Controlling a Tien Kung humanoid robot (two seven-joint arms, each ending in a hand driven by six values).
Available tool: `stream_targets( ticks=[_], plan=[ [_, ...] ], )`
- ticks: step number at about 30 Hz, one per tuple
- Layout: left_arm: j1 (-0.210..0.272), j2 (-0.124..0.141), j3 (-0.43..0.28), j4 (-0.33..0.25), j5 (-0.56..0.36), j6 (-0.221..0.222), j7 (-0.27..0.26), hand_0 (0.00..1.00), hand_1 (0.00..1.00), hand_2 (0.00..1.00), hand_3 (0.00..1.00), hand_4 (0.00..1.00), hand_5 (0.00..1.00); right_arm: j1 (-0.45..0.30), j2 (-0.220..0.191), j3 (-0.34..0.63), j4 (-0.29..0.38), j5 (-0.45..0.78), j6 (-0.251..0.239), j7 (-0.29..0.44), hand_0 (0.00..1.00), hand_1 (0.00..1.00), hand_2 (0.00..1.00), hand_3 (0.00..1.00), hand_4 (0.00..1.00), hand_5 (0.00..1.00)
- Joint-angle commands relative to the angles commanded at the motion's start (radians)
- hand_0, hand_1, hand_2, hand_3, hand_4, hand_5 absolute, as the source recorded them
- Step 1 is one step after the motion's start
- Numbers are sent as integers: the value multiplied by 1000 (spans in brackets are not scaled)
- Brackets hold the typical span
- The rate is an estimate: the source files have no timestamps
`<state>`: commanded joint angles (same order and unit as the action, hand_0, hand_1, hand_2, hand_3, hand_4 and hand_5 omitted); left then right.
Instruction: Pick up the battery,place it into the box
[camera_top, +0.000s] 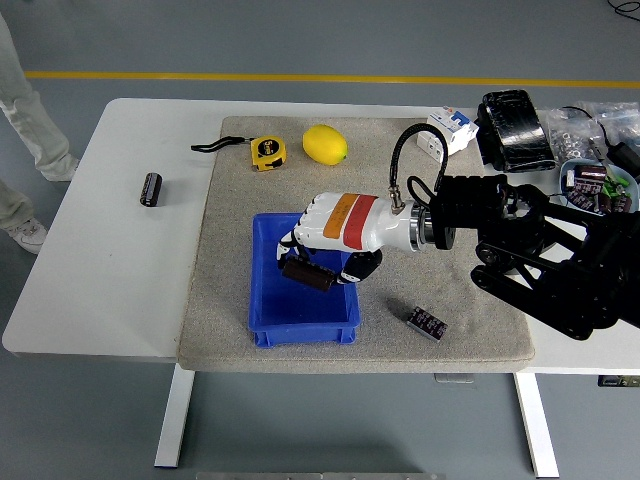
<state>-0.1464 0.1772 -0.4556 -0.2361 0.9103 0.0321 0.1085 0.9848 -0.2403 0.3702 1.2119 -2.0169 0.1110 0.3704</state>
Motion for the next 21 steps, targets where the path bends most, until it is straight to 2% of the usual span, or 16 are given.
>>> stream_targets(
  ticks=[1,6,7,16,21],
  plan=[
    [0,0,-1,0,1,0,0,764,722,730,570,616,526,1,1,-1,-1,-3,3,-2,597,635,746,839,887,180],
    [1,0,-2,0,4,1,-1,764,722,730,570,616,526,7,5,5,-16,-14,7,-7,597,635,746,839,887,180],
    [1,0,-3,0,5,1,-1,765,722,730,570,615,524,8,4,7,-19,-15,9,-8,652,695,827,912,897,178],
    [0,-1,-3,-1,7,-2,2,765,722,729,569,616,526,5,-10,25,-33,-31,28,-13,687,720,857,934,906,182],
    [2,-3,-1,1,3,1,-2,763,721,727,569,616,526,-17,-71,78,-17,-42,47,-12,684,716,839,912,915,196]
  ],
)
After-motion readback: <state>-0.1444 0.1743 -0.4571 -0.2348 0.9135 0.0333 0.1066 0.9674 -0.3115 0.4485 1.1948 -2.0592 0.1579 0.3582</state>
